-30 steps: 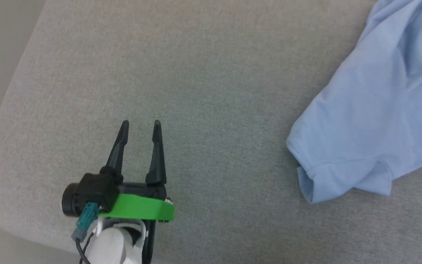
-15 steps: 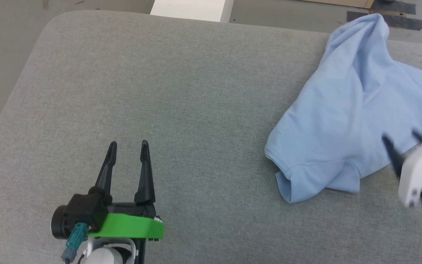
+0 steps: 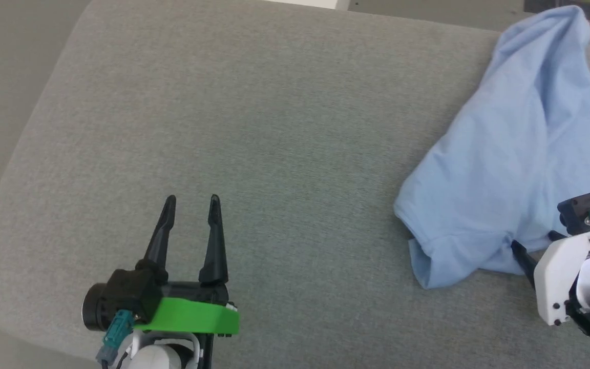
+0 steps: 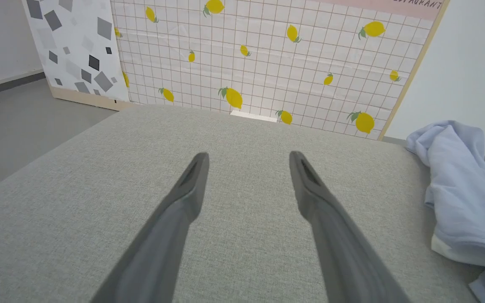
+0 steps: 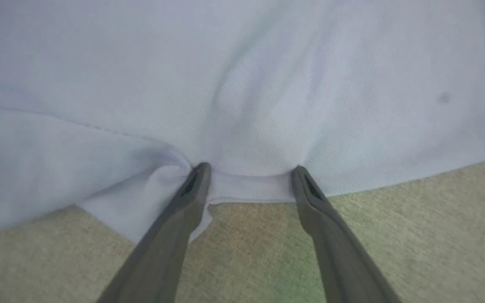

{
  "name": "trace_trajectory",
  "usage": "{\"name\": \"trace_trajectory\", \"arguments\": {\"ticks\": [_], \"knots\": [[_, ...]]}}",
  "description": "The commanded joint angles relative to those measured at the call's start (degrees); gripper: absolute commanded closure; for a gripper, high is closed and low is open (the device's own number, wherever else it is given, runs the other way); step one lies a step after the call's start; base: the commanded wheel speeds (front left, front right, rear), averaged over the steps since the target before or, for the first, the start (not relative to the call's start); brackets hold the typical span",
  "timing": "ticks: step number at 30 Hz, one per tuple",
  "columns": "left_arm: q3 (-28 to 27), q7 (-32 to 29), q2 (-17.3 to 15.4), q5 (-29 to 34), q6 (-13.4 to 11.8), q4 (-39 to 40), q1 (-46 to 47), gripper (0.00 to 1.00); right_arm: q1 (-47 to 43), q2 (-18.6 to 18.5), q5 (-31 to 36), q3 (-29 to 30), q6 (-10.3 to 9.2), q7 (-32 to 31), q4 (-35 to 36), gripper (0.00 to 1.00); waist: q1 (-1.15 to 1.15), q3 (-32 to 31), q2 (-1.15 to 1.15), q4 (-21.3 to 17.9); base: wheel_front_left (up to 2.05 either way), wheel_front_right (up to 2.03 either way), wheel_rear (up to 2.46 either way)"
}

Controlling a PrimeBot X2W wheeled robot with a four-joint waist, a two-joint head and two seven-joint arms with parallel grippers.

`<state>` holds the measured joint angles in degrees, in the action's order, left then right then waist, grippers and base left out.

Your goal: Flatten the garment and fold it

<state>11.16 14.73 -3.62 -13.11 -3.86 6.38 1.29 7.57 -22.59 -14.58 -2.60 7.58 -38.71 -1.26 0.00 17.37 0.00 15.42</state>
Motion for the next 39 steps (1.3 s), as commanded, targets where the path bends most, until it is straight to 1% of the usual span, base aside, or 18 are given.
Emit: {"name": "trace_trajectory", "arguments": {"ticks": [1, 2, 6, 11, 15, 18, 23, 26, 30, 31, 32, 36, 39], "knots": [[0.0, 0.3, 0.2, -0.1, -0.4, -0.1, 0.5, 0.00, -1.0, 0.4, 0.6, -0.6, -0.09, -2.1, -2.6, 0.63, 0.00, -0.5, 0.00, 0.7, 0.00, 0.00, 0.00], [-0.1, 0.3, 0.2, -0.1, -0.5, -0.2, 0.4, 0.00, -1.1, 0.5, 0.9, -0.7, -0.09, -2.5, -2.7, 1.00, 0.00, -0.9, 0.00, 0.7, 0.00, 0.00, 0.00], [-0.7, 0.3, 0.1, -0.1, -0.8, -0.4, -0.8, 0.00, -1.2, 0.5, 1.1, -0.2, -0.09, -2.5, -0.8, 1.00, 0.00, -3.0, 0.00, 0.0, 0.00, 0.00, 0.00], [-1.3, 0.3, -0.3, -0.1, -0.9, -0.4, -2.2, 0.00, 0.5, -1.5, 0.4, 2.7, -0.09, -2.3, 4.9, 1.00, 0.00, -5.6, 0.00, -1.8, 0.00, 0.00, 0.00], [-1.2, 0.3, -0.3, -0.2, -0.8, -0.4, -2.7, 0.00, 1.6, -4.2, -0.2, 8.0, -0.09, -4.8, 9.7, 1.00, 0.00, -6.6, 0.00, -2.9, 0.00, 0.00, 0.00], [-1.1, 0.3, -0.3, -0.2, -0.8, -0.3, -2.9, 0.00, 0.5, -6.8, 0.1, 14.1, -0.09, -7.3, 11.3, 1.00, 0.00, -6.6, 0.00, -3.1, 0.00, 0.00, 0.00], [-0.8, 0.3, -0.4, -0.3, -0.7, -0.3, -3.4, 0.00, -5.7, -9.3, 1.9, 23.1, -0.09, -10.5, 9.3, 1.00, 0.00, -6.1, 0.00, -3.0, 0.00, 0.00, 0.00], [-0.8, 0.3, -0.5, -0.3, -0.7, -0.2, -3.5, 0.00, -9.8, -8.9, 4.3, 26.7, -0.09, -10.1, 6.2, 1.00, 0.00, -5.5, 0.00, -2.9, 0.00, 0.00, 0.00], [-0.6, 0.1, -0.7, -0.3, -0.7, 0.0, -3.1, 0.00, -11.8, -6.9, 6.9, 27.7, -0.09, -6.5, 2.3, 1.00, 0.00, -4.8, 0.00, -3.1, 0.00, 0.00, 0.00], [-0.5, 0.0, -0.8, -0.2, -0.8, 0.0, -3.0, 0.00, -11.4, -6.3, 7.5, 27.7, -0.09, -4.9, 1.8, 0.75, 0.00, -4.6, 0.00, -3.3, 0.00, 0.00, 0.00], [-0.4, -0.1, -0.9, -0.1, -0.8, 0.1, -2.7, 0.00, -10.7, -5.8, 8.3, 27.5, -0.09, -3.0, 1.1, 0.00, 0.00, -4.5, 0.00, -3.4, 0.00, 0.00, 0.00], [-0.3, -0.6, -1.0, 0.0, -1.0, 0.3, -1.8, 0.00, -6.8, -3.4, 9.4, 25.8, -0.09, 3.0, 0.5, 0.00, 0.00, -4.5, 0.00, -4.1, 0.00, 0.00, 0.00], [-0.6, -0.7, -1.3, -0.1, -1.2, 0.4, -1.8, 0.00, -3.5, -1.5, 7.5, 23.1, -0.09, 5.1, 3.3, 0.00, 0.00, -5.2, 0.00, -4.7, 0.00, 0.00, 0.00]]}}
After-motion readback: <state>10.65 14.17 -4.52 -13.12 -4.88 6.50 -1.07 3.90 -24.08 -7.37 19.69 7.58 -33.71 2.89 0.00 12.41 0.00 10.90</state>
